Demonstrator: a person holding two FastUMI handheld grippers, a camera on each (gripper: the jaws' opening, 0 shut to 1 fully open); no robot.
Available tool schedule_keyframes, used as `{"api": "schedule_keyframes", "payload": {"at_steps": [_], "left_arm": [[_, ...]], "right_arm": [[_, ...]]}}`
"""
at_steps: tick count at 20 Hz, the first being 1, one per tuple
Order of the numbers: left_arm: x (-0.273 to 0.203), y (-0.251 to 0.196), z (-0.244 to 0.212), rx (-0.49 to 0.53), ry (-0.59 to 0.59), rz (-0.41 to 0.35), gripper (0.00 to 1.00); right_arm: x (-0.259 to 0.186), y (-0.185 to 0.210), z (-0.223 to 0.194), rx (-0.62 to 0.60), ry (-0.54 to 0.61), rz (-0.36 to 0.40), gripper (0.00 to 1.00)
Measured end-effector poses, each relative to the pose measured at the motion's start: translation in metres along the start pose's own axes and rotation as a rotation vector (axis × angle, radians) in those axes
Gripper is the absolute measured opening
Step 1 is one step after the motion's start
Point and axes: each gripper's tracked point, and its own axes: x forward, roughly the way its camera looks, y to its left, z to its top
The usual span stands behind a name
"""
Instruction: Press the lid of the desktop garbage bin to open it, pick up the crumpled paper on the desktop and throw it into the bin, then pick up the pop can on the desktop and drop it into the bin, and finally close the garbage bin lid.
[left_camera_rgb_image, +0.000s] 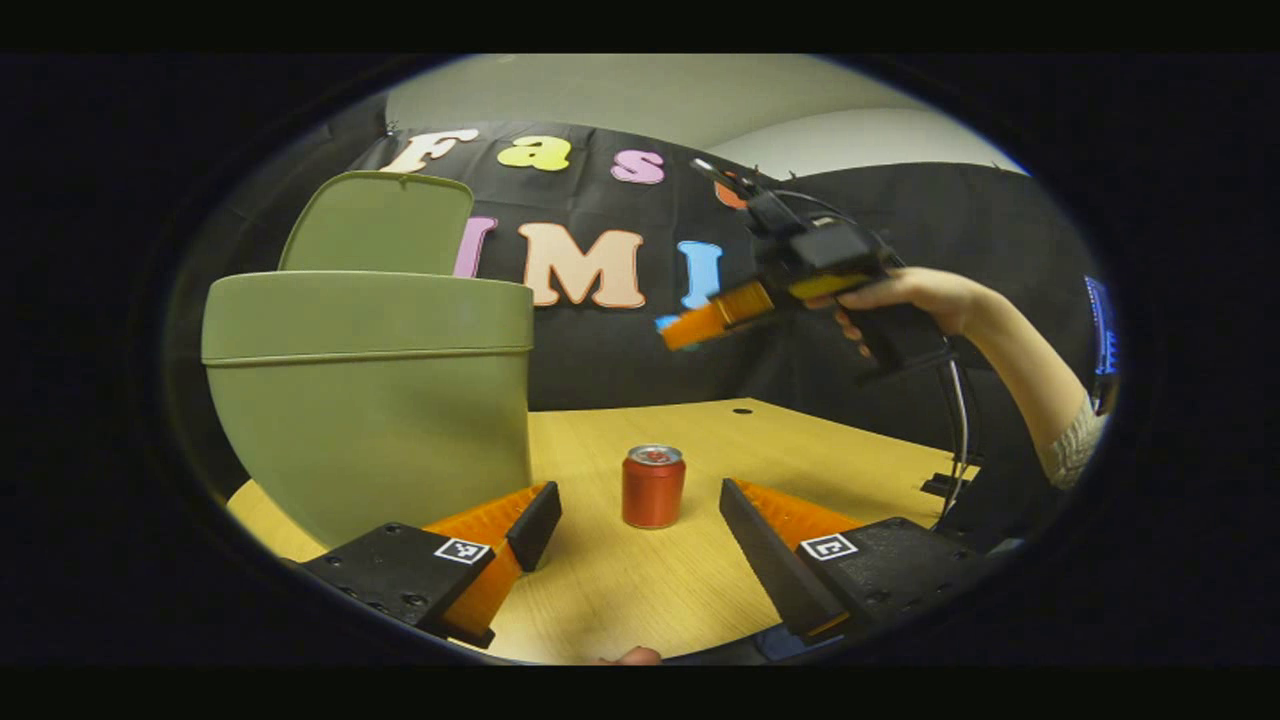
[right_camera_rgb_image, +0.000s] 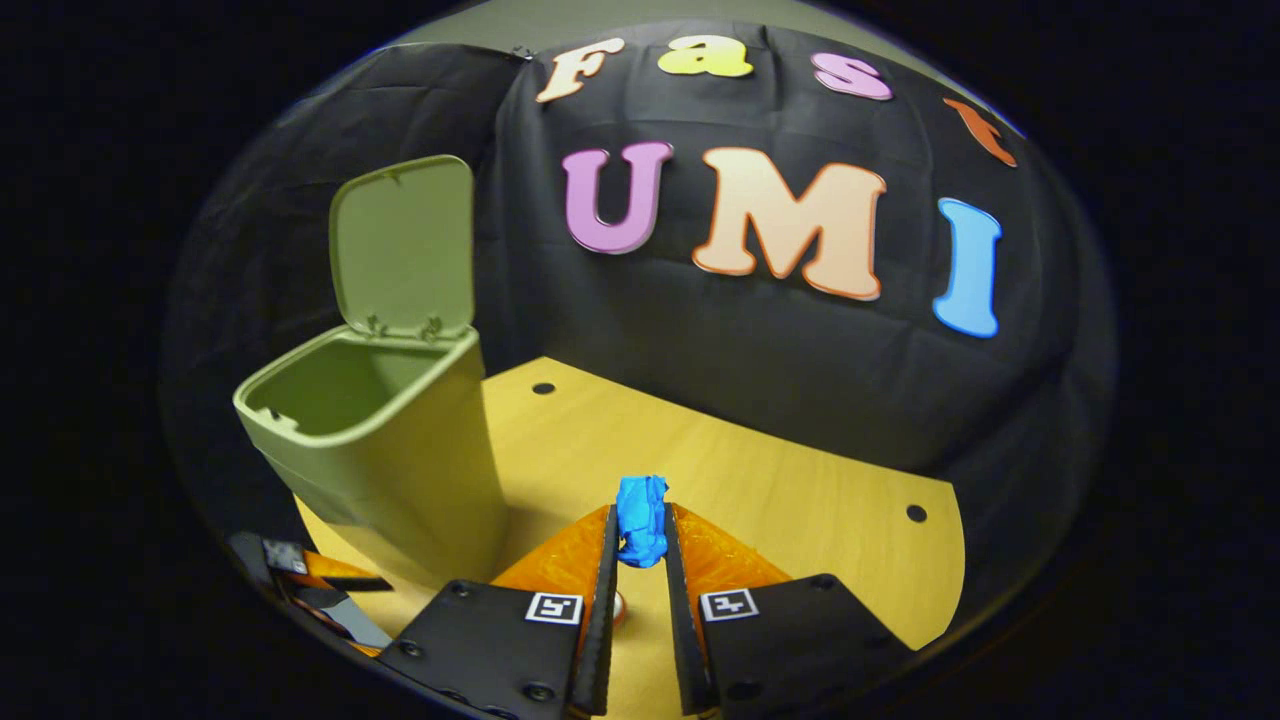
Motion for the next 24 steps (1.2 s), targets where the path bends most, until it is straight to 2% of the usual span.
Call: {"api": "schedule_keyframes", "payload": {"at_steps": [4,7,11,12,14,16,17,18,20,21,24], "left_arm": [[-0.002,-0.004,-0.002,-0.010,0.017,-0.010,0.96],[-0.003,-0.007,-0.005,-0.010,0.026,-0.019,0.96],[0.000,-0.002,-0.002,-0.015,0.030,-0.017,0.96],[0.000,-0.003,-0.001,-0.015,0.029,-0.016,1.00],[-0.001,-0.007,-0.002,-0.015,0.025,-0.020,0.97],[-0.004,-0.007,-0.003,-0.014,0.031,-0.017,0.95],[-0.004,-0.007,-0.002,-0.014,0.029,-0.016,0.95],[-0.003,-0.007,-0.001,-0.014,0.025,-0.017,0.95],[-0.004,-0.006,-0.002,-0.014,0.023,-0.013,0.95],[-0.004,-0.007,-0.002,-0.016,0.024,-0.011,0.95],[-0.002,-0.005,-0.004,-0.032,0.032,-0.004,0.95]], "right_arm": [[0.000,0.068,0.055,-0.090,-0.070,0.103,0.28],[0.002,0.119,0.079,-0.125,-0.096,0.198,0.29],[0.013,0.167,0.094,-0.146,-0.108,0.290,0.28],[0.016,0.171,0.094,-0.146,-0.106,0.309,0.28],[0.024,0.191,0.090,-0.134,-0.082,0.349,0.28],[0.027,0.201,0.086,-0.118,-0.062,0.380,0.58],[0.027,0.203,0.087,-0.117,-0.067,0.380,0.66],[0.027,0.201,0.090,-0.123,-0.078,0.373,0.70],[0.025,0.194,0.093,-0.133,-0.103,0.351,0.92],[0.025,0.192,0.092,-0.132,-0.110,0.347,0.99],[0.018,0.170,0.090,-0.101,-0.134,0.322,0.99]]}}
